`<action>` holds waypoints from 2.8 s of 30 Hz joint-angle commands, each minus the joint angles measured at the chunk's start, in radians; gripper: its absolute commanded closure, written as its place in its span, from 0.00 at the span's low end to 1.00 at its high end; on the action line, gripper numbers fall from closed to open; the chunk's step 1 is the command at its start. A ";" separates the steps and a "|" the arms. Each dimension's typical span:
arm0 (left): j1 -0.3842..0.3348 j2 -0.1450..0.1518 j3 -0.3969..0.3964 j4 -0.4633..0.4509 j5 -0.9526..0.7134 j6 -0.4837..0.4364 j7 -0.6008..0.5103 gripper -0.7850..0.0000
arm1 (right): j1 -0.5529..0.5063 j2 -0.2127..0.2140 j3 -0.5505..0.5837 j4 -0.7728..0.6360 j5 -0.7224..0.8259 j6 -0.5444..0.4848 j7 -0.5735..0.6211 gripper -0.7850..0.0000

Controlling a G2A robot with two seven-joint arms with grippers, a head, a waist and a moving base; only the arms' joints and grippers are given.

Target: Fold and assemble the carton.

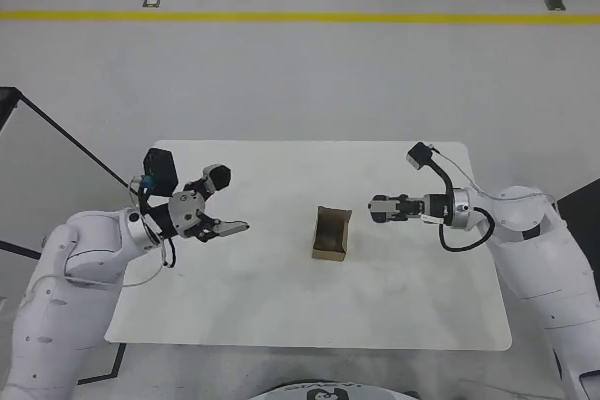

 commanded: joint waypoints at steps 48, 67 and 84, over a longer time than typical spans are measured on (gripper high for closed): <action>-0.313 -0.081 0.558 0.451 -0.838 0.487 -0.480 1.00 | -0.052 0.001 -0.011 0.014 -0.041 0.015 -0.055 0.13; -0.341 -0.112 0.623 0.536 -0.800 0.510 -0.388 1.00 | -0.061 -0.013 -0.089 0.059 -0.139 0.087 -0.140 1.00; -0.402 -0.153 0.682 0.691 -0.763 0.518 -0.349 1.00 | 0.011 -0.047 -0.204 0.171 -0.277 0.213 -0.268 1.00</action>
